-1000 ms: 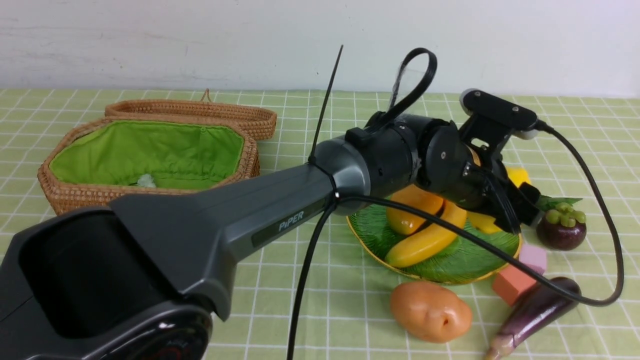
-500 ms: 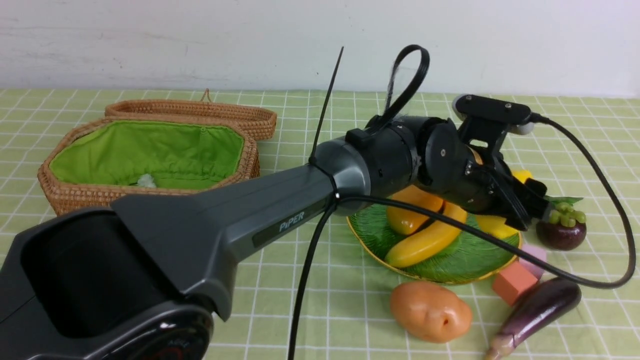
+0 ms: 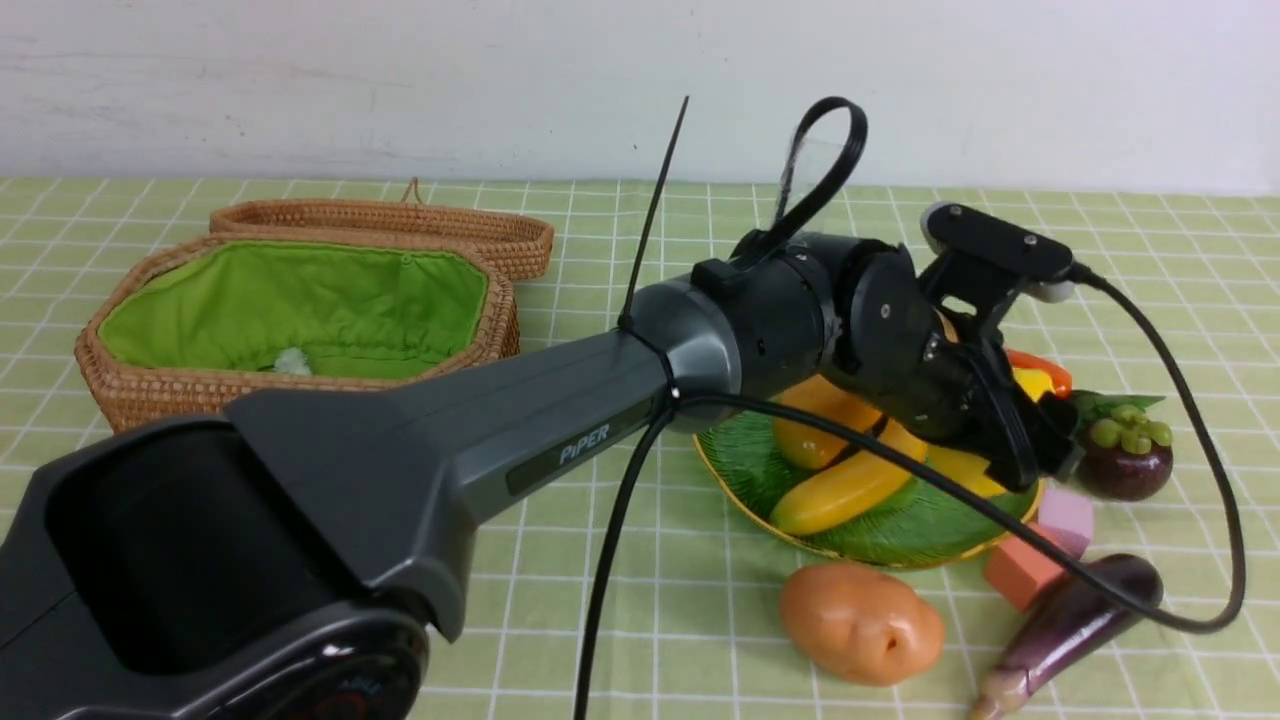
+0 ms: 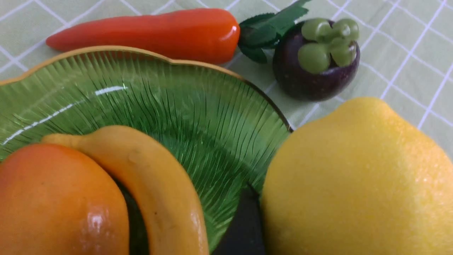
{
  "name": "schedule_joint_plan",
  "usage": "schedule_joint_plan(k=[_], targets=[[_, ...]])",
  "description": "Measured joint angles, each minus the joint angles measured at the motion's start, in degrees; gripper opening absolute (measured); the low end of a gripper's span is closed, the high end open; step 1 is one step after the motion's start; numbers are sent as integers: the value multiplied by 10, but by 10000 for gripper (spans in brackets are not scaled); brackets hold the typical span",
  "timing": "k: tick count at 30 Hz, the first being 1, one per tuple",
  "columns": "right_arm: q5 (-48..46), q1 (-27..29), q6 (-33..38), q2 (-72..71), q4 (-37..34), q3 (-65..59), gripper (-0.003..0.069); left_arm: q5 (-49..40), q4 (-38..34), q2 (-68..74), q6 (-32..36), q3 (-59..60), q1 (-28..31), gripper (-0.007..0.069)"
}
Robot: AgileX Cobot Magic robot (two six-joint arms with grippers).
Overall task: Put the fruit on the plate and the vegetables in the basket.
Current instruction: Grab a lemon with your left arm and place it on the plate on the right, then use the right arm to grab a potato and put it into the left basket
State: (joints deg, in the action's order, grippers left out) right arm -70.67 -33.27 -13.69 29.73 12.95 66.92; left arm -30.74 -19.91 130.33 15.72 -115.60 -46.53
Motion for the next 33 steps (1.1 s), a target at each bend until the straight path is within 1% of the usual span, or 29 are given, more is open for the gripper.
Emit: schedule_joint_plan(k=[3, 9, 12, 16, 17, 18, 22, 25, 27, 33], targets=[[1, 0, 0, 0, 0, 0, 223, -15, 2, 0, 24, 0, 0, 673], [1, 0, 0, 0, 0, 0, 223, -28, -1, 0, 36, 0, 0, 657], [2, 0, 0, 0, 0, 0, 223, -33, -1, 0, 36, 0, 0, 622], [3, 0, 0, 0, 0, 0, 223, -62, -1, -5, 36, 0, 0, 547], [3, 0, 0, 0, 0, 0, 223, -65, -1, -6, 36, 0, 0, 544], [3, 0, 0, 0, 0, 0, 223, -87, -1, -13, 36, 0, 0, 515], [6, 0, 0, 0, 0, 0, 227, -138, 7, -35, 36, 0, 0, 449], [9, 0, 0, 0, 0, 0, 228, -161, 10, -43, 36, 0, 0, 418], [9, 0, 0, 0, 0, 0, 231, -192, 9, -47, 36, 0, 0, 381], [9, 0, 0, 0, 1, 0, 232, -261, 8, -47, 36, 0, 0, 312]])
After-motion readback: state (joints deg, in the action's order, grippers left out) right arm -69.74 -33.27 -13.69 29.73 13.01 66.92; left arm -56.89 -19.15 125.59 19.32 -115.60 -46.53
